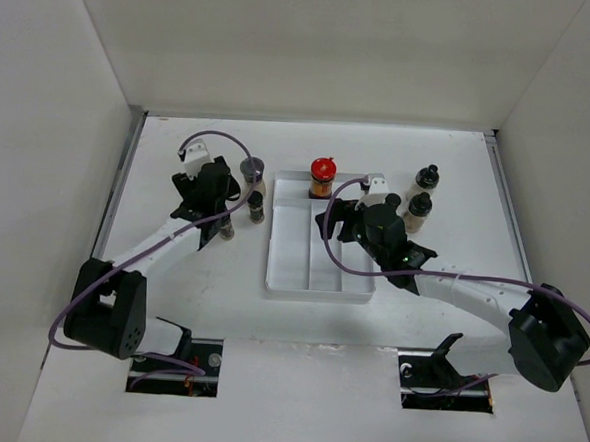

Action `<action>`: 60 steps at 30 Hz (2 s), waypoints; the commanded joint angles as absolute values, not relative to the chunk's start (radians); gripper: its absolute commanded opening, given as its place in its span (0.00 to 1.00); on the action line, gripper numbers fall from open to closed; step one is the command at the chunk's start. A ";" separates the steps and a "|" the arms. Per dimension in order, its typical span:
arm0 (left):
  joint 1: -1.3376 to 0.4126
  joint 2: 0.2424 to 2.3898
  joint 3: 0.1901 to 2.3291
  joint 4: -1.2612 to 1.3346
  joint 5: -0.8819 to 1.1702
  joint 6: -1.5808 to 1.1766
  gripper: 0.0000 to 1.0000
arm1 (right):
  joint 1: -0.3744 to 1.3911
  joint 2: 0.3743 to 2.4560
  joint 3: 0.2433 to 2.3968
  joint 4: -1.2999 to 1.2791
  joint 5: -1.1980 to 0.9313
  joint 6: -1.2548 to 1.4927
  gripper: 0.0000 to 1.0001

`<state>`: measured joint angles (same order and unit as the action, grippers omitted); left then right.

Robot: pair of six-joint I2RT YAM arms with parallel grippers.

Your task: Organize the condiment bottles

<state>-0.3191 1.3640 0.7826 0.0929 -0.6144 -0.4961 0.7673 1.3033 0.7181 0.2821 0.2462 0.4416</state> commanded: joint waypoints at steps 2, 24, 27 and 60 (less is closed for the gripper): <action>-0.340 1.281 0.807 0.235 -0.687 -0.460 0.30 | 0.775 1.301 0.730 0.344 0.235 0.445 0.88; -0.438 1.239 1.019 0.016 -0.657 -0.420 0.46 | 0.763 1.276 0.713 0.348 0.212 0.454 0.89; -0.435 1.307 1.028 -0.050 -0.640 -0.419 0.55 | 0.762 1.275 0.712 0.348 0.212 0.454 0.89; -0.357 1.651 1.088 0.028 -0.563 -0.385 0.65 | 0.752 1.305 0.718 0.348 0.198 0.456 0.93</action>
